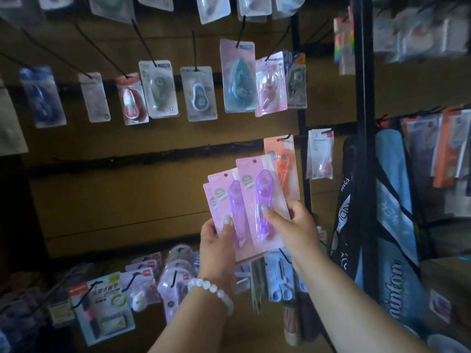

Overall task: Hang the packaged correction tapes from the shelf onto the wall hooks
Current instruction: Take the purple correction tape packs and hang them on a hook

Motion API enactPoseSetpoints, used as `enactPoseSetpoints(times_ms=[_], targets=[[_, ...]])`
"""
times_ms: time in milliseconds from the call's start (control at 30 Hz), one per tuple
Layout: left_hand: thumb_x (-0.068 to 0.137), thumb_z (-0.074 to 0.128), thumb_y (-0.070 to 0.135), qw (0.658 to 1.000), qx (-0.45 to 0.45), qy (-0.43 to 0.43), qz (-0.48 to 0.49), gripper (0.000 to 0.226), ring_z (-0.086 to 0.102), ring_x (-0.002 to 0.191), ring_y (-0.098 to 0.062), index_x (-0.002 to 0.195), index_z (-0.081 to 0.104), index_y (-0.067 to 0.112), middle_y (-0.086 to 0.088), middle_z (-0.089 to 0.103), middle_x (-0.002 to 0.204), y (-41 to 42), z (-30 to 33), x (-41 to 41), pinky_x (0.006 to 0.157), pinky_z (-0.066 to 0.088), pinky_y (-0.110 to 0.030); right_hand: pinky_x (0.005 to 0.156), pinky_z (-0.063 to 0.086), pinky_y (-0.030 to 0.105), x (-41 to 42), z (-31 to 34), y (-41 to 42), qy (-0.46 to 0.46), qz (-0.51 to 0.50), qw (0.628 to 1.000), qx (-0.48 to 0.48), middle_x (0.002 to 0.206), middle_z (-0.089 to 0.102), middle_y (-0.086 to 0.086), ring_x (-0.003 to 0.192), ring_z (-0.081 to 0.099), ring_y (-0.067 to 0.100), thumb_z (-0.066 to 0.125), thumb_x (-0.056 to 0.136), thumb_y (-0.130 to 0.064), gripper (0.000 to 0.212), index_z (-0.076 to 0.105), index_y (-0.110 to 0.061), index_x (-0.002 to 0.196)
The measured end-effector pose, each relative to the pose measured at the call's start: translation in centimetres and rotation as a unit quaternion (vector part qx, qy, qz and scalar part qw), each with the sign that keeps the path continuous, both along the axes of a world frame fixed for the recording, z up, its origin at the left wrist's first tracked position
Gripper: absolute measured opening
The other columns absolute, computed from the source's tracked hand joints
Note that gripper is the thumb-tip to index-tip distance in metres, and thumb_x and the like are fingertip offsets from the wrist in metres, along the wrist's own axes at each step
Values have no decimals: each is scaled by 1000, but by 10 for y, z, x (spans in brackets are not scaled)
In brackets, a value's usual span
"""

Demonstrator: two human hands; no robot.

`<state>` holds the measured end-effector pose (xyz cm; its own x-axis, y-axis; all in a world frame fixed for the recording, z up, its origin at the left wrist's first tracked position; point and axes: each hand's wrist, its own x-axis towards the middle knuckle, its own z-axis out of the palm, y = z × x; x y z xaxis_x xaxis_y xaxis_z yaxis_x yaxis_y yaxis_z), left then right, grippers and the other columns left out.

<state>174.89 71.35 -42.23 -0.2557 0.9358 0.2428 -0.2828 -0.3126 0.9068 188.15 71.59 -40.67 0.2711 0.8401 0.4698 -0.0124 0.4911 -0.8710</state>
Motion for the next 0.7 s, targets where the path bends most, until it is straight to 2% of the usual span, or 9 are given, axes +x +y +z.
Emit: enactPoseSetpoints(times_ms=[167,267,433,567,633,700], targets=[[97,58,27,1000,28,-3,-5,15,73,94,-33,111,56,23,-9,75,105,11,19,-1,83,58,-59,70,44,31,3,25,13,-3,-11,1000,27,93,66,12,80,58,19,75,77,-36,36,59,-9,96],[97,57,28,999,39,1,-7,11,74,89,-27,109,57,26,-5,76,101,18,23,-1,82,60,-51,67,43,27,2,33,21,-4,-4,1000,27,90,64,11,78,56,17,75,77,-37,38,60,-8,97],[99,55,26,999,46,7,2,12,73,77,-17,110,56,25,-3,75,97,31,21,-3,62,57,-31,71,47,29,0,37,39,3,-22,1000,11,97,67,11,82,60,20,75,76,-39,37,60,-12,96],[99,55,24,999,39,6,14,11,71,80,-21,109,56,24,-6,72,99,39,20,-6,57,55,-30,81,52,40,0,37,48,0,-35,999,-1,97,68,7,92,64,27,74,76,-42,36,60,-16,96],[98,55,25,999,36,13,26,11,70,83,-23,109,56,24,-6,71,100,43,18,-8,62,58,-34,78,52,39,-1,37,49,5,-39,999,-3,97,68,7,90,64,26,74,77,-39,33,61,-15,95],[98,55,27,999,31,18,33,9,71,90,-28,107,56,26,-7,71,104,45,17,-10,72,61,-42,67,47,31,-4,38,53,7,-45,999,-12,97,67,6,84,62,21,73,78,-38,35,61,-12,99]])
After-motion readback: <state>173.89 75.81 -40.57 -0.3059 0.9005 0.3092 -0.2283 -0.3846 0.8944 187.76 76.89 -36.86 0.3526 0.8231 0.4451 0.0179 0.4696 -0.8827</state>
